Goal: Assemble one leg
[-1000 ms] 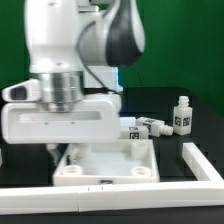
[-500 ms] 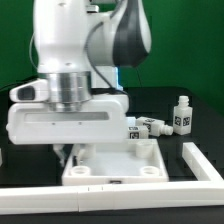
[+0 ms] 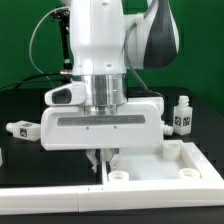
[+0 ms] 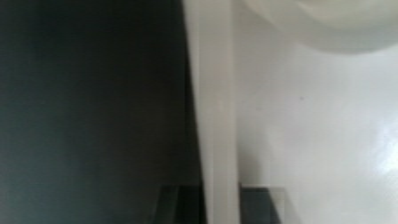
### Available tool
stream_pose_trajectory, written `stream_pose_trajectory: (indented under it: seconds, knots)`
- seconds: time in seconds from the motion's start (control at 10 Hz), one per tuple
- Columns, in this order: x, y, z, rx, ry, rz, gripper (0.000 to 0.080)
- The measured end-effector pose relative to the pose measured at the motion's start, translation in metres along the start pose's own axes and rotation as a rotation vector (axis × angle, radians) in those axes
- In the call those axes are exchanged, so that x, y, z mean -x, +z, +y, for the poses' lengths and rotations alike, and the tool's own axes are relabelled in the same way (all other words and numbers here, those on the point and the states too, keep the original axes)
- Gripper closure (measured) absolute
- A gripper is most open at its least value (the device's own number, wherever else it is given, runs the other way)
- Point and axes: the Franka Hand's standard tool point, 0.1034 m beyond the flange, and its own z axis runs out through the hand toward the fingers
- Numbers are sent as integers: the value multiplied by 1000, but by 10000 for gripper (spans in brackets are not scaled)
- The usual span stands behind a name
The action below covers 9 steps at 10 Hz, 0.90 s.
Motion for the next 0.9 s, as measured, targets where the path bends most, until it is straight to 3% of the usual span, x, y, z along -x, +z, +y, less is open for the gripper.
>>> stream_pose_trajectory:
  seconds: [0.1,0.2,0.3,0.4,0.5,0.6,0.9]
  knots:
    - [0,0,0,0,0,0,578]
    - [0,0,0,0,0,0,578]
    - [0,0,0,0,0,0,394]
    - [0,0,0,0,0,0,260]
    - [0,0,0,0,0,0,260]
    - [0,0,0,0,0,0,167]
    - [0,0,1,4,-113,-2,151]
